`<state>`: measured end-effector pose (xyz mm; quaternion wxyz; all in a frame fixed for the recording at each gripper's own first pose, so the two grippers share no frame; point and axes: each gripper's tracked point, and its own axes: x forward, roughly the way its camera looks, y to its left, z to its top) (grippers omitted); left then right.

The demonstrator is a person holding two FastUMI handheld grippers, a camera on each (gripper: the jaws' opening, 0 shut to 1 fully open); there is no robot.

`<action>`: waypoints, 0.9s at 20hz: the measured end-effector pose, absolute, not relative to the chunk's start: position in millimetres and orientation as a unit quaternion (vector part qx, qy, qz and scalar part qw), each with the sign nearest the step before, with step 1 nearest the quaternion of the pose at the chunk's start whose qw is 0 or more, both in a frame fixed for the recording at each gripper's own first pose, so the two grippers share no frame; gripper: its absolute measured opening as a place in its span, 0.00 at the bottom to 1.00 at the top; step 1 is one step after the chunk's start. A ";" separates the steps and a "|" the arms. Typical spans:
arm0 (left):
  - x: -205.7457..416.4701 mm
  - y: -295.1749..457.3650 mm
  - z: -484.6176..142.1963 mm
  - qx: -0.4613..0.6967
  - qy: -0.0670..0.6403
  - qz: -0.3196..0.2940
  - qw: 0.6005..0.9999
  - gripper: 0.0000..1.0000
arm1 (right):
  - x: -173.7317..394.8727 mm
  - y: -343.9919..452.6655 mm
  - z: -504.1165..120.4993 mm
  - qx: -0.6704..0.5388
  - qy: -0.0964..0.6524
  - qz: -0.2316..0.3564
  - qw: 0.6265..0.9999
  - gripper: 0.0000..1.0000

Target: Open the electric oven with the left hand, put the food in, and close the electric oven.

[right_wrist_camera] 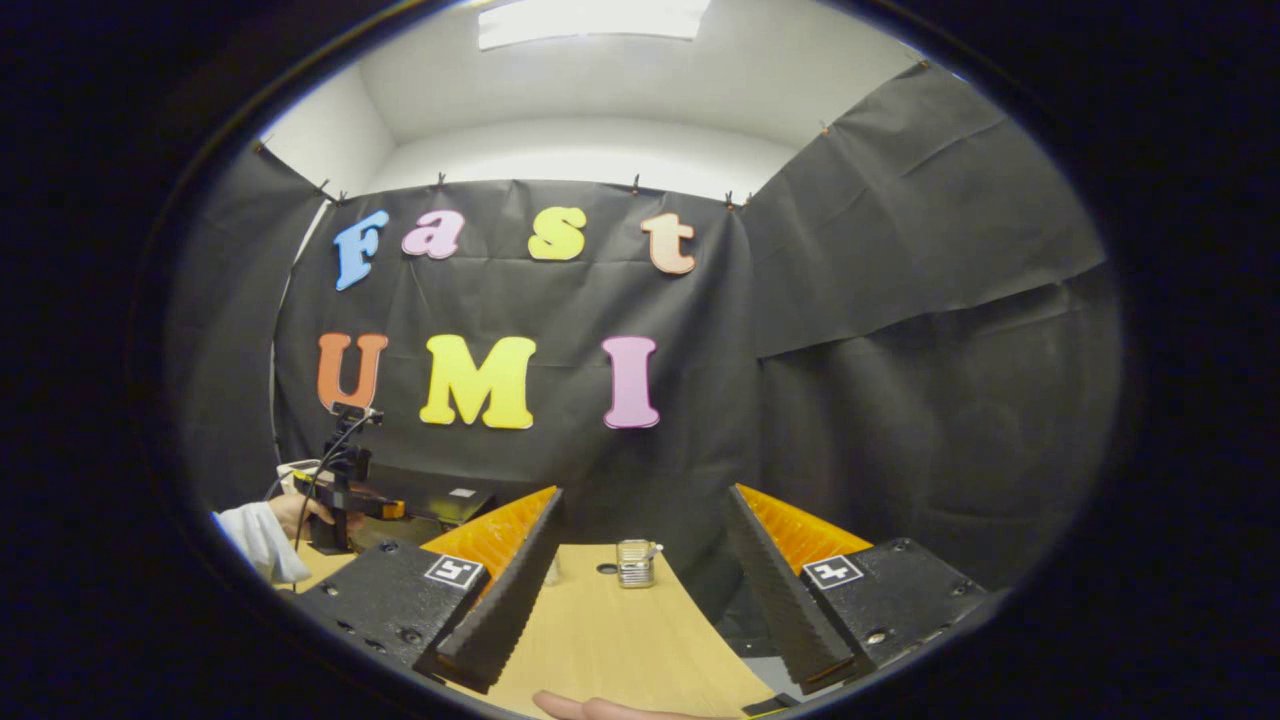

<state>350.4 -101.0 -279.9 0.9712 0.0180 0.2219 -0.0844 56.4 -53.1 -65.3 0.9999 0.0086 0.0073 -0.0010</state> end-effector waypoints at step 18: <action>225.5 -81.1 -390.8 0.029 0.411 -0.056 0.909 0.93 | -14.2 -10.6 -26.0 0.014 -0.011 0.057 0.998 1.00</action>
